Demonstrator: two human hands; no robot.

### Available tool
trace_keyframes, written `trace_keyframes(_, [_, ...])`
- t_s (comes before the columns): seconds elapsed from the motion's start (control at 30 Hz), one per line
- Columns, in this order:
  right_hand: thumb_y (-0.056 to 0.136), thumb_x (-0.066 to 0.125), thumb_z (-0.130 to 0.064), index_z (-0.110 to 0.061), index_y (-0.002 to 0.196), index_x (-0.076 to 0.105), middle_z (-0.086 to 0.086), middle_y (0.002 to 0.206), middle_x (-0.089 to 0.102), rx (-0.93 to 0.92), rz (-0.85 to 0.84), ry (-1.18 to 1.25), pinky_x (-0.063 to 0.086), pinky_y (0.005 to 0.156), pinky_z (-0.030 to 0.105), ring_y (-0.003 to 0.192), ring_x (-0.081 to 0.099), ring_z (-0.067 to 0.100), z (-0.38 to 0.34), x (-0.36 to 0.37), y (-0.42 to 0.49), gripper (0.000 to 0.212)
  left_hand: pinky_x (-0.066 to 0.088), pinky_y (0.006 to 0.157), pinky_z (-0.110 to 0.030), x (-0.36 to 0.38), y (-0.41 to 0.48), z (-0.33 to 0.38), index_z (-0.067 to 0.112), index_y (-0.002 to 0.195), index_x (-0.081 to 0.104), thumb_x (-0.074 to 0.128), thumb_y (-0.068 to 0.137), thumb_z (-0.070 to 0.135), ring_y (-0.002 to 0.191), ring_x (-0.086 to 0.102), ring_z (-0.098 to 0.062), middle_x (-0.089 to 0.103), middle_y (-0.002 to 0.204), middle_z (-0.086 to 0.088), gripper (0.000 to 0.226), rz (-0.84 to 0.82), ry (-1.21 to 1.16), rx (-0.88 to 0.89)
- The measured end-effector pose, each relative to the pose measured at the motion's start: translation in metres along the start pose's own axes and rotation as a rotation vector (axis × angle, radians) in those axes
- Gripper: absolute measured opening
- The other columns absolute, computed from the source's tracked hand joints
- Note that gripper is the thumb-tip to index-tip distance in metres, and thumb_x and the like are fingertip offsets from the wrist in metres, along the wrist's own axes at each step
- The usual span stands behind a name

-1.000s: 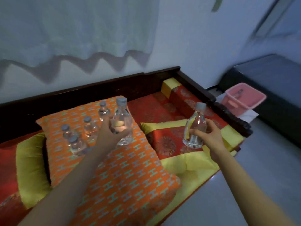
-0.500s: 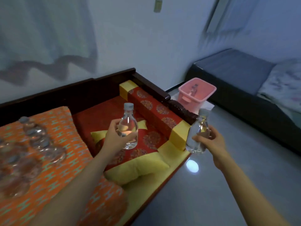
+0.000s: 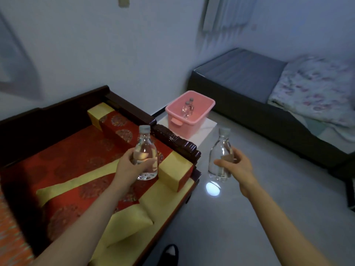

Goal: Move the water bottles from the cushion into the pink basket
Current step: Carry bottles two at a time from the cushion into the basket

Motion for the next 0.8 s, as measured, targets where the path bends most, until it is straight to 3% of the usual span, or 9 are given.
trace_keyframes(0.07, [0.064, 0.084, -0.008, -0.031, 0.094, 0.062, 0.003, 0.091, 0.066, 0.027, 0.010, -0.003, 0.048, 0.046, 0.012, 0.063, 0.066, 0.000, 0.008, -0.015, 0.028, 0.043, 0.056, 0.074, -0.030, 0.026, 0.025, 0.000, 0.030, 0.101, 0.067, 0.089, 0.060, 0.034, 0.085, 0.069, -0.012, 0.073, 0.094, 0.005, 0.046, -0.012, 0.024, 0.002])
trace_keyframes(0.17, [0.063, 0.086, -0.015, -0.033, 0.098, 0.062, 0.005, 0.096, 0.066, 0.052, 0.023, -0.023, 0.050, 0.050, 0.015, 0.078, 0.066, 0.013, 0.013, -0.036, 0.073, 0.045, 0.056, 0.077, -0.033, 0.065, 0.073, -0.001, 0.030, 0.102, 0.068, 0.088, 0.061, 0.029, 0.088, 0.068, -0.014, 0.073, 0.095, 0.005, 0.045, -0.033, 0.009, 0.001])
trace_keyframes(0.3, [0.059, 0.087, -0.018, -0.031, 0.095, 0.066, 0.008, 0.098, 0.069, 0.053, 0.037, -0.069, 0.051, 0.057, 0.020, 0.081, 0.065, 0.015, 0.006, -0.065, 0.139, 0.044, 0.050, 0.063, -0.018, 0.114, 0.133, 0.005, 0.034, 0.091, 0.066, 0.087, 0.062, 0.023, 0.077, 0.067, -0.005, 0.072, 0.083, 0.011, 0.037, -0.044, -0.004, 0.000])
trace_keyframes(0.53, [0.062, 0.086, -0.016, -0.027, 0.106, 0.063, 0.012, 0.108, 0.065, 0.071, 0.017, -0.061, 0.053, 0.069, 0.030, 0.094, 0.064, 0.025, -0.004, -0.110, 0.239, 0.051, 0.050, 0.059, -0.014, 0.193, 0.207, 0.010, 0.032, 0.090, 0.065, 0.090, 0.056, 0.026, 0.076, 0.068, -0.003, 0.072, 0.081, 0.010, 0.043, -0.062, -0.002, -0.051])
trace_keyframes(0.67, [0.065, 0.086, -0.019, -0.021, 0.125, 0.055, 0.010, 0.114, 0.061, 0.074, -0.029, -0.098, 0.055, 0.082, 0.041, 0.102, 0.061, 0.029, -0.006, -0.140, 0.310, 0.067, 0.054, 0.078, -0.028, 0.244, 0.252, 0.018, 0.024, 0.096, 0.067, 0.093, 0.052, 0.021, 0.090, 0.068, -0.015, 0.072, 0.096, 0.000, 0.051, -0.046, 0.027, -0.054])
trace_keyframes(0.77, [0.064, 0.087, -0.018, -0.020, 0.127, 0.054, 0.011, 0.113, 0.061, 0.069, -0.081, -0.099, 0.054, 0.087, 0.044, 0.103, 0.060, 0.030, -0.006, -0.162, 0.368, 0.072, 0.049, 0.075, -0.017, 0.282, 0.279, 0.023, 0.018, 0.101, 0.067, 0.093, 0.052, 0.023, 0.094, 0.063, -0.014, 0.070, 0.101, -0.007, 0.055, -0.010, 0.073, -0.035])
trace_keyframes(0.8, [0.063, 0.087, -0.018, -0.021, 0.126, 0.055, 0.011, 0.112, 0.061, 0.064, -0.107, -0.092, 0.054, 0.085, 0.042, 0.103, 0.060, 0.029, -0.008, -0.169, 0.387, 0.071, 0.050, 0.077, -0.020, 0.295, 0.287, 0.025, 0.019, 0.101, 0.067, 0.093, 0.051, 0.025, 0.094, 0.064, -0.015, 0.070, 0.101, -0.007, 0.057, 0.008, 0.079, -0.029])
Point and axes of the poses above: each hand's wrist, its own y-axis towards the middle knuckle, its own x-axis out of the palm, z = x × y, the point moved 5 cm from there along y, towards the middle knuckle
